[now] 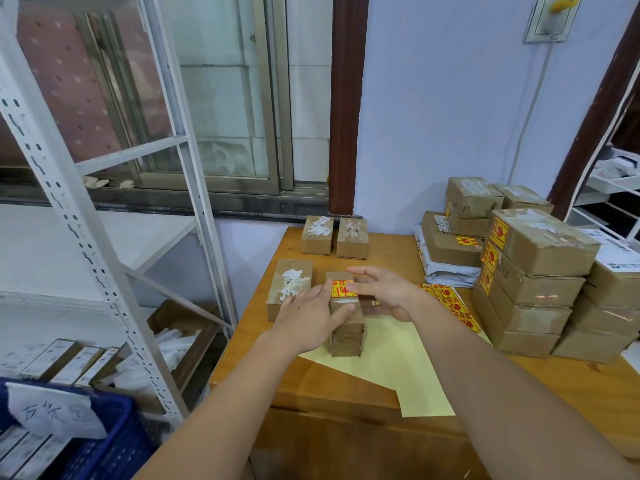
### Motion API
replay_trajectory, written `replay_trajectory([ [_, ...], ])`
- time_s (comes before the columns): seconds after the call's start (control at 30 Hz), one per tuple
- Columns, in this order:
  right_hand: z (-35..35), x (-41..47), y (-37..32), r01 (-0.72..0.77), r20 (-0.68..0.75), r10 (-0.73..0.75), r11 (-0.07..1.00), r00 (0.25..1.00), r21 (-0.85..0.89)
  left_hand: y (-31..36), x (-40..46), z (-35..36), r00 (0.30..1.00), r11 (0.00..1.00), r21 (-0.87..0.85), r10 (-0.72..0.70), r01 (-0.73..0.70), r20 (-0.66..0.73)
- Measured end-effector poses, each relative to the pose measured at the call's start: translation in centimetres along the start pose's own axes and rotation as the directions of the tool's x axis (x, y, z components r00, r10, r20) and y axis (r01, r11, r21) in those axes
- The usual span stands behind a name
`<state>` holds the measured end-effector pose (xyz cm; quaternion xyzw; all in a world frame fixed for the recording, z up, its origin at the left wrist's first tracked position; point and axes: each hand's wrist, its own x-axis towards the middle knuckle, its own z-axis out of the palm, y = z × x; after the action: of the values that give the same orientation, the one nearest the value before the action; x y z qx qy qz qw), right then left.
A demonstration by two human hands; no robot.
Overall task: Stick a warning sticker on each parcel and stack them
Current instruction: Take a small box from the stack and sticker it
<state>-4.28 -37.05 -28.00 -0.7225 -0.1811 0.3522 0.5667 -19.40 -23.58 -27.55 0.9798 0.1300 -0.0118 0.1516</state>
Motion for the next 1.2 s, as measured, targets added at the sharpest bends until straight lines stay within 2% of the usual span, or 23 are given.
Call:
replay_trajectory([
  [0.3, -1.2, -0.3, 0.1, -0.026, 0.135, 0.028, 1.000, 0.990, -0.016, 0.0, 0.0, 0.1, 1.000, 1.000, -0.007, -0.001, 0.001, -0.003],
  [0.5, 0.7, 0.1, -0.8, 0.016, -0.075, -0.038, 0.962, 0.996, -0.273, 0.0, -0.1, 0.1, 1.000, 1.000, -0.025, 0.004, -0.004, -0.011],
  [0.67, 1.8, 0.1, -0.8, 0.053, -0.077, -0.084, 0.940, 0.993, -0.338, -0.1, -0.1, 0.0, 1.000, 0.999, -0.037, -0.009, 0.009, -0.005],
  [0.97, 1.4, 0.3, -1.2, 0.013, -0.007, -0.016, 0.963, 1.000, -0.268, 0.2, -0.3, -0.1, 1.000, 1.000, -0.026, -0.009, 0.009, -0.006],
  [1.2, 0.2, 0.2, 0.0, -0.029, 0.063, 0.029, 1.000, 0.998, -0.010, 0.3, -0.3, 0.1, 1.000, 0.999, -0.042, -0.009, 0.009, -0.007],
])
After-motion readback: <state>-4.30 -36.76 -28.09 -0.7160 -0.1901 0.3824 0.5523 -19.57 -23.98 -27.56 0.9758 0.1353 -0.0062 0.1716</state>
